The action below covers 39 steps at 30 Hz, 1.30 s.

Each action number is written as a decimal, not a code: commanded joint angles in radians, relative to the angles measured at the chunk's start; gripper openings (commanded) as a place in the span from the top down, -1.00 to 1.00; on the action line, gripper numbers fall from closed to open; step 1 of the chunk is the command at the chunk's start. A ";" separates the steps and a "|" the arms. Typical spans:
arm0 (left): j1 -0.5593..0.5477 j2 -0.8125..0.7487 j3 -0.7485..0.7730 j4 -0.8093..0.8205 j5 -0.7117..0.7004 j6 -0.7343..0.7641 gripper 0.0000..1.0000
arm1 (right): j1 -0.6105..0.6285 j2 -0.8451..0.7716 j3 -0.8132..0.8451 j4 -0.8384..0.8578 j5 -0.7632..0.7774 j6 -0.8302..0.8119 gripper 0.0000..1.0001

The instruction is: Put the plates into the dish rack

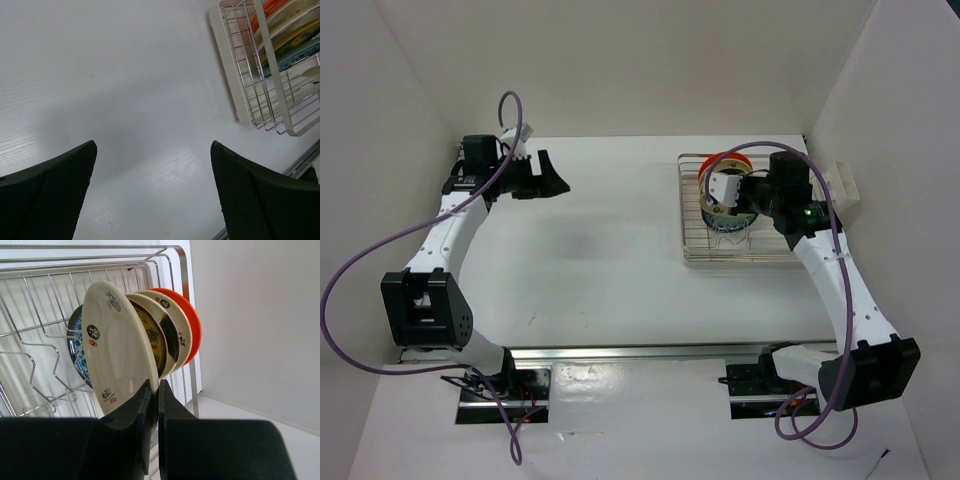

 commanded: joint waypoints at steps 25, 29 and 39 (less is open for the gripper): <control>0.005 -0.014 -0.026 0.020 0.010 -0.021 -1.00 | -0.045 0.098 -0.099 0.123 0.000 -0.115 1.00; 0.005 -0.014 -0.026 0.011 0.010 -0.021 -1.00 | -0.045 0.108 -0.128 0.176 0.026 0.001 -0.29; 0.005 -0.014 -0.026 0.022 0.010 -0.050 -1.00 | -0.054 0.198 0.127 0.014 -0.090 0.662 -1.00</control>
